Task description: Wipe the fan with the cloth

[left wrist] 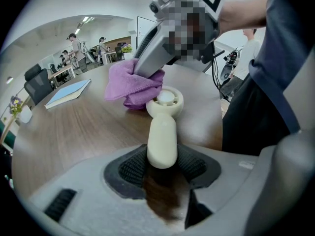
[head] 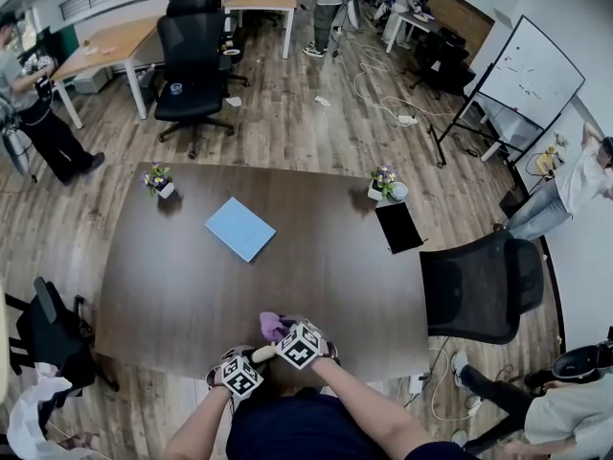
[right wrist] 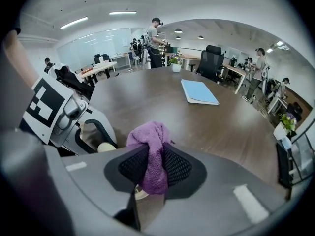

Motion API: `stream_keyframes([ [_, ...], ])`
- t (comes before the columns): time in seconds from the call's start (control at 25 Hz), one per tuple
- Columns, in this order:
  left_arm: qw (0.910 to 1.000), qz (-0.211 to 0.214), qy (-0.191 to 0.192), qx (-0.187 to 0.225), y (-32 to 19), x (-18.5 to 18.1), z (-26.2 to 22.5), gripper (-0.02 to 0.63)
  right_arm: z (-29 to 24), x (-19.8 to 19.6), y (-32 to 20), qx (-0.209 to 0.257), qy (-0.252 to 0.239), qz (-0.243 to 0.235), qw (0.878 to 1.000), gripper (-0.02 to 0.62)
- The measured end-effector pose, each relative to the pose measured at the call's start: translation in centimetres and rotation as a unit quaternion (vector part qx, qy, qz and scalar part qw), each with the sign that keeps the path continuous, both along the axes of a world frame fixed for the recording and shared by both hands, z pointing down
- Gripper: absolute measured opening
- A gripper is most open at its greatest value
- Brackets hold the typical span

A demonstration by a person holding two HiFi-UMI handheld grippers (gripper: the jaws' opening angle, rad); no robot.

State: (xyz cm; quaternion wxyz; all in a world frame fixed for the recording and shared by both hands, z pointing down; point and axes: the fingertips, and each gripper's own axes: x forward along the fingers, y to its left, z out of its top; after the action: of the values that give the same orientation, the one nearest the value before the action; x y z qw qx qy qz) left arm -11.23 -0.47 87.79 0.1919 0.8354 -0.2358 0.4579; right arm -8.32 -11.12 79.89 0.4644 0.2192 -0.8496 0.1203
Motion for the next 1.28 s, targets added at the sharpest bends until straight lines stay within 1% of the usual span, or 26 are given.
stream_keyframes([
  [0.24, 1.0, 0.001, -0.001, 0.001, -0.2, 0.0, 0.1, 0.196, 0.0, -2.1, 1.6, 0.017, 0.001, -0.052, 0.998, 0.1],
  [0.44, 1.0, 0.0, -0.002, 0.002, -0.1, 0.0, 0.1, 0.196, -0.2, -3.0, 3.0, 0.015, -0.012, -0.074, 0.997, 0.1],
  [0.6, 1.0, -0.002, -0.001, 0.001, -0.2, 0.0, 0.1, 0.196, -0.1, -3.6, 4.2, 0.001, -0.026, -0.094, 0.995, 0.1],
  [0.8, 1.0, -0.002, -0.001, 0.0, 0.0, 0.0, 0.2, 0.196, -0.1, -3.9, 6.3, -0.021, -0.045, -0.13, 0.99, 0.1],
  [0.96, 1.0, -0.001, -0.002, -0.001, 0.0, -0.1, 0.2, 0.196, -0.3, -3.3, 7.3, -0.03, -0.054, -0.133, 0.989, 0.1],
  [1.08, 1.0, -0.001, -0.004, 0.0, -0.1, -0.1, 0.2, 0.196, -0.6, -2.2, 8.2, -0.045, -0.063, -0.133, 0.988, 0.1],
  [1.28, 1.0, -0.002, -0.005, -0.002, 0.0, 0.0, 0.4, 0.196, -0.6, 0.3, 8.7, -0.068, -0.072, -0.107, 0.989, 0.1],
])
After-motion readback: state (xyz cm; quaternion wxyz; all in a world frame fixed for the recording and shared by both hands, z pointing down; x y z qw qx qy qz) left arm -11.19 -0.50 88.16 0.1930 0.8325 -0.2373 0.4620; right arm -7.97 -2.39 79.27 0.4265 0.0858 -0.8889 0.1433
